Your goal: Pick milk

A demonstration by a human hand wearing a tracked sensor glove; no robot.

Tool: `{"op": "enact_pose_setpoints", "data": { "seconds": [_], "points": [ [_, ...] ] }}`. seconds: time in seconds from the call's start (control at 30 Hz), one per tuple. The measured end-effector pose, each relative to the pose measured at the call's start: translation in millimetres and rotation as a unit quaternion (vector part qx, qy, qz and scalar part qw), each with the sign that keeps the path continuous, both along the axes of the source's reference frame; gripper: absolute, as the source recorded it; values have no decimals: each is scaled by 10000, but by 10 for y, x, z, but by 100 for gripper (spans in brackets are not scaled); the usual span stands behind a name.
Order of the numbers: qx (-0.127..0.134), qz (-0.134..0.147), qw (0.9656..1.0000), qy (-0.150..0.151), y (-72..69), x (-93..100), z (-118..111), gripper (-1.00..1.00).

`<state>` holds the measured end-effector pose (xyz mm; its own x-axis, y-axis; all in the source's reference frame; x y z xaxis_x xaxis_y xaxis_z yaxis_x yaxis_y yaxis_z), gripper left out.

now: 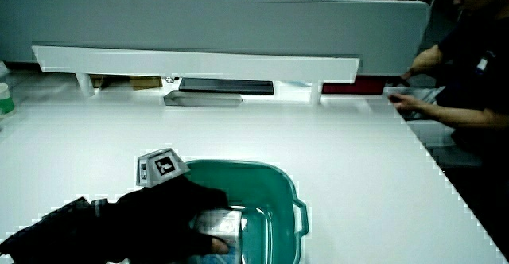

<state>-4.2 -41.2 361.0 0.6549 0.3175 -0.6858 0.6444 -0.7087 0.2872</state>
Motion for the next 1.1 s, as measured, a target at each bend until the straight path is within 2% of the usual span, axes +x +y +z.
{"op": "enact_pose_setpoints", "data": {
  "seconds": [0.17,0.27,0.53,0.6,0.67,0.7,0.73,0.77,0.8,0.83,0.87,0.9,0.93,0.97,1.0,1.07,1.1],
  "points": [
    [30,-55,9997,228,-9,-35,-44,100],
    [99,-42,9996,250,-3,-38,-93,100],
    [449,-6,9977,511,-9,-146,-283,100],
    [738,70,9957,551,-16,-183,-346,100],
    [704,13,9953,670,-22,-228,-385,100],
    [1049,97,9924,632,-28,-250,-428,100],
    [1166,109,9914,588,-32,-282,-459,100],
    [1417,110,9897,182,-38,-317,-526,100],
    [1424,189,9889,368,-56,-341,-544,100],
    [1582,203,9868,292,-66,-368,-587,100],
    [1808,230,9832,102,-73,-402,-632,100],
    [1845,212,9825,138,-82,-434,-658,100],
    [1963,193,9804,-27,-92,-470,-690,100],
    [1954,112,9806,-135,-99,-507,-713,100],
    [1960,92,9805,117,-110,-547,-707,100],
    [1748,-156,9845,-3,-125,-653,-711,100],
    [1822,-110,9832,42,-132,-691,-755,100]
  ]
}}
